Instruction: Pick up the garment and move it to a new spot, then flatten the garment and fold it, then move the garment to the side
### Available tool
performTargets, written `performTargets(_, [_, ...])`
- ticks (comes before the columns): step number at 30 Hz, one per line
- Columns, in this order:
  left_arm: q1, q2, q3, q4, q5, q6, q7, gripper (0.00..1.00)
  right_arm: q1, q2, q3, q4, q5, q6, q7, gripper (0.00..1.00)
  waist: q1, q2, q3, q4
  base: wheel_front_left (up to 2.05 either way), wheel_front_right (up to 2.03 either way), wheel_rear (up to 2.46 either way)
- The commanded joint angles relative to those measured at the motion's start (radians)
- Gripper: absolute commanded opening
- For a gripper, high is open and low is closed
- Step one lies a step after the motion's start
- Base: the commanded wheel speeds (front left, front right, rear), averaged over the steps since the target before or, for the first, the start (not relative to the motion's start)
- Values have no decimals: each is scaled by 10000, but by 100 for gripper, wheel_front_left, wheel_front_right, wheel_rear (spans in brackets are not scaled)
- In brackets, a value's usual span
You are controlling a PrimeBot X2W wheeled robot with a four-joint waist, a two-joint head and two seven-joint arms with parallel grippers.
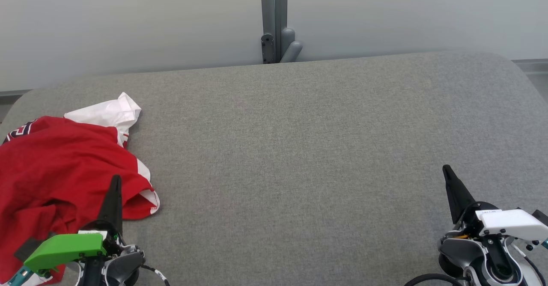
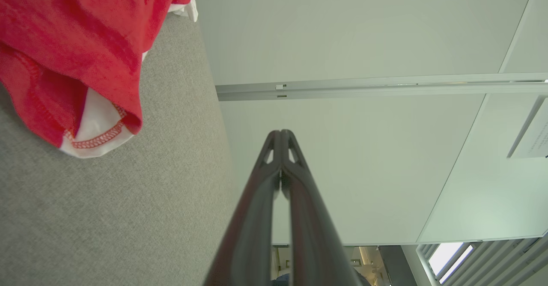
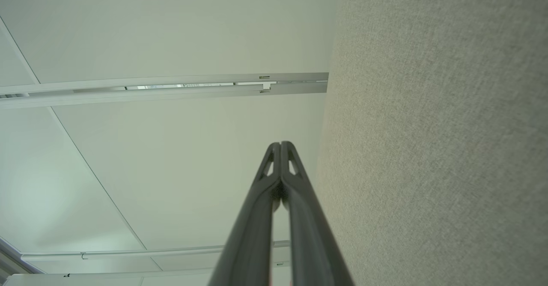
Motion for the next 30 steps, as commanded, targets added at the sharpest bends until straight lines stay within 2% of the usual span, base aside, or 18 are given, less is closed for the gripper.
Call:
performTargets(1, [-136, 68, 39, -18, -12, -63, 24, 0, -98, -46, -10, -40, 88, 4, 1, 0, 0, 0, 0, 0, 0, 0, 0])
performTargets(30, [-137, 68, 39, -19, -11, -64, 24, 0, -99, -46, -10, -41, 88, 4, 1, 0, 0, 0, 0, 0, 0, 0, 0])
